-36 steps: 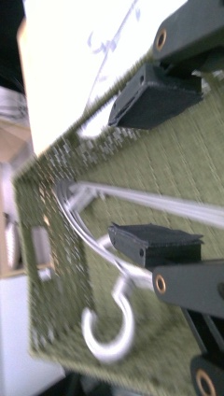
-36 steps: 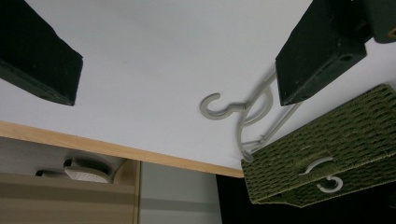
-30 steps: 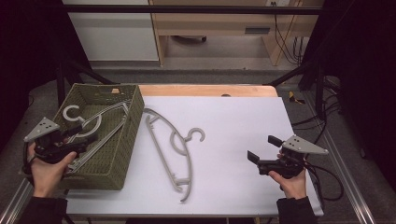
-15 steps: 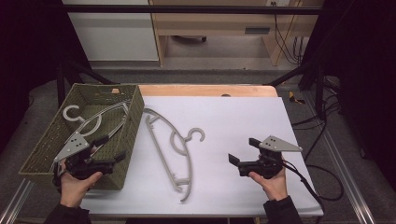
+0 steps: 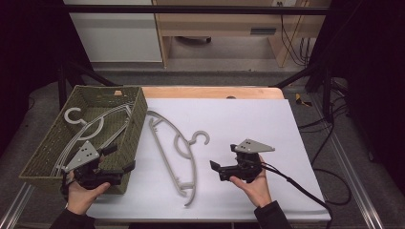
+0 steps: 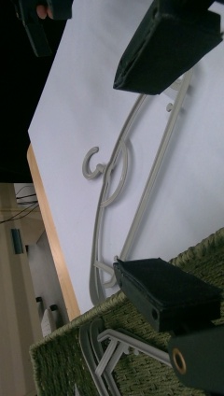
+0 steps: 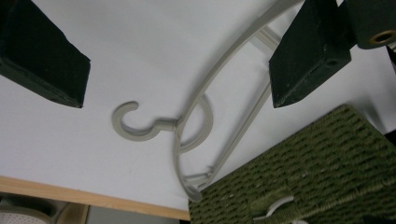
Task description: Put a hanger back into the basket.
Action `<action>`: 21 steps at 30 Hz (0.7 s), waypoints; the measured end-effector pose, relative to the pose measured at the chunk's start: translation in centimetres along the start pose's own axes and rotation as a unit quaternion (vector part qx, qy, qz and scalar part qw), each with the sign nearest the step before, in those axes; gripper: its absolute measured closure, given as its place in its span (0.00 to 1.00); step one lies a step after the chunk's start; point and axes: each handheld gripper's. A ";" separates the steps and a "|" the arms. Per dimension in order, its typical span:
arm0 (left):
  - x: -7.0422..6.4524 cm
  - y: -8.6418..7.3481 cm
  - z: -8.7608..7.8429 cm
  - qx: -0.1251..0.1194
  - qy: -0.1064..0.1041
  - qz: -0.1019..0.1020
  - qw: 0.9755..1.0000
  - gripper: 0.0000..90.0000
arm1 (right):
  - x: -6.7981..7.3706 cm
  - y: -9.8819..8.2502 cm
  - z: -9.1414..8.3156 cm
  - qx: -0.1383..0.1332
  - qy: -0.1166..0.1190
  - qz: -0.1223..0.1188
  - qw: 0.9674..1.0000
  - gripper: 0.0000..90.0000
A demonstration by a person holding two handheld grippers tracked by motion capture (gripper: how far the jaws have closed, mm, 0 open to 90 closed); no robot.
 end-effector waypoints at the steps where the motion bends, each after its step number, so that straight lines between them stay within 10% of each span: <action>1: 0.0 0.0 0.0 -0.001 0.000 0.001 1.000 0.11 | 0.2 -0.1 0.4 0.004 -0.003 -0.003 1.000 0.07; 21: 0.2 0.3 -0.3 -0.003 0.005 0.005 1.000 0.10 | 2.8 -3.5 10.0 0.158 -0.004 -0.020 0.987 0.36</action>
Point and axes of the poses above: each handheld gripper's, and its own axes: z roughly forward along the jaws, y roughly out of its top, x roughly to its left, and after that the axes turned 14 degrees about y, right-handed
